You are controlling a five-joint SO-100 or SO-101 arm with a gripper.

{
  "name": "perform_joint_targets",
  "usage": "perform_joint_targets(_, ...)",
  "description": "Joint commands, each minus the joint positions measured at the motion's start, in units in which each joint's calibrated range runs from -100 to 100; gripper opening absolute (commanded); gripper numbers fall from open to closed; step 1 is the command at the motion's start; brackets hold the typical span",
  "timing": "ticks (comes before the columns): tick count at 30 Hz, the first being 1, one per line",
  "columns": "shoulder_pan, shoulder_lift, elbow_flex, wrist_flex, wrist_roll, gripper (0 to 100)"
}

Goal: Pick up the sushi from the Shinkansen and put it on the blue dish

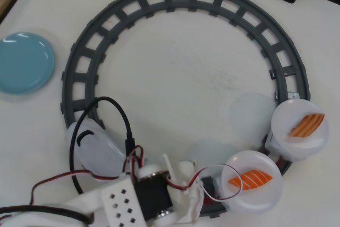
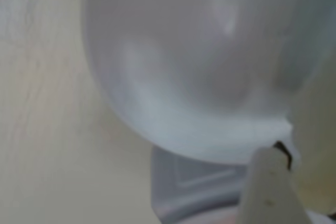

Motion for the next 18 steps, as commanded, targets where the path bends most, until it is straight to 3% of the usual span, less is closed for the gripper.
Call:
perform_joint_targets(1,-3.6,-8.0,-4.3,3.6,-2.0,7)
perform_joint_targets(18,-31.2,-17.2,-3.3,10.7,-14.8,7)
